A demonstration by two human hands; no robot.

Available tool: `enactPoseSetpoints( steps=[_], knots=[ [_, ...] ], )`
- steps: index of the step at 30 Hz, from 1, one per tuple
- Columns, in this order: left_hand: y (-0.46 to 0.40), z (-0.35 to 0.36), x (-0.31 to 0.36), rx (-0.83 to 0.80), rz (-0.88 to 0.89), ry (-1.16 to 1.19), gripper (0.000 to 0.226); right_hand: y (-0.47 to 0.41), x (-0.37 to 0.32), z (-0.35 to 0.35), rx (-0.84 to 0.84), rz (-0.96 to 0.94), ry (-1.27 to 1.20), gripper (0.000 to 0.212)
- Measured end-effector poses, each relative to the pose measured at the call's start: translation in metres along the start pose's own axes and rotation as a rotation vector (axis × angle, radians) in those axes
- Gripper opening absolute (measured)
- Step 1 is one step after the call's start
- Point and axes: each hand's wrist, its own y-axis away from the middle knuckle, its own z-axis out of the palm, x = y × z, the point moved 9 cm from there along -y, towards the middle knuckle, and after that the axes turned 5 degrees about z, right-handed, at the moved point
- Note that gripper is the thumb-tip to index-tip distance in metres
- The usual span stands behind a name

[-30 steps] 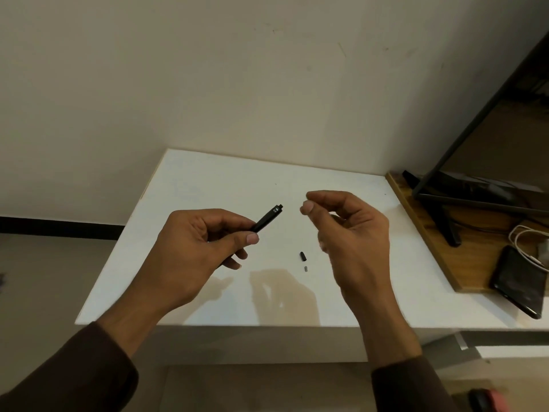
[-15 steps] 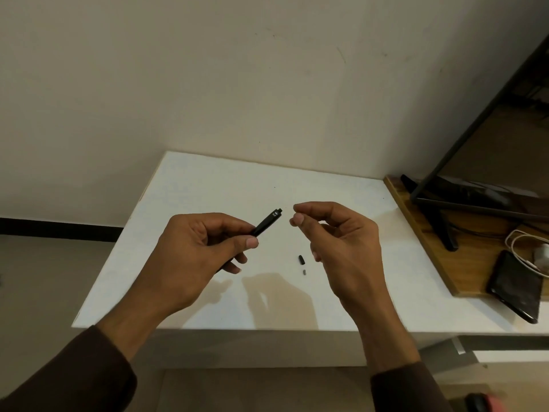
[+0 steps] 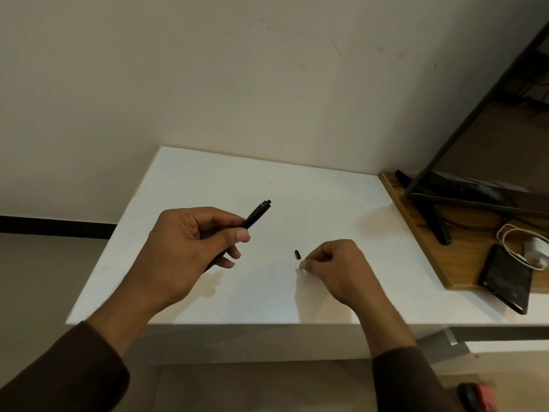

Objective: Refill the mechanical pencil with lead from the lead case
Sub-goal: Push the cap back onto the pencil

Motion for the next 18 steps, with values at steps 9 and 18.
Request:
enactPoseSetpoints(
  steps=[9,18],
  knots=[
    [0.000,-0.003,-0.001,0.003,-0.024,0.000,0.009,-0.004,-0.007,0.017,0.000,0.023,0.112,0.010],
    [0.000,-0.004,-0.001,0.006,-0.042,0.039,0.009,0.013,-0.041,-0.006,0.022,-0.156,-0.390,0.006]
  ],
)
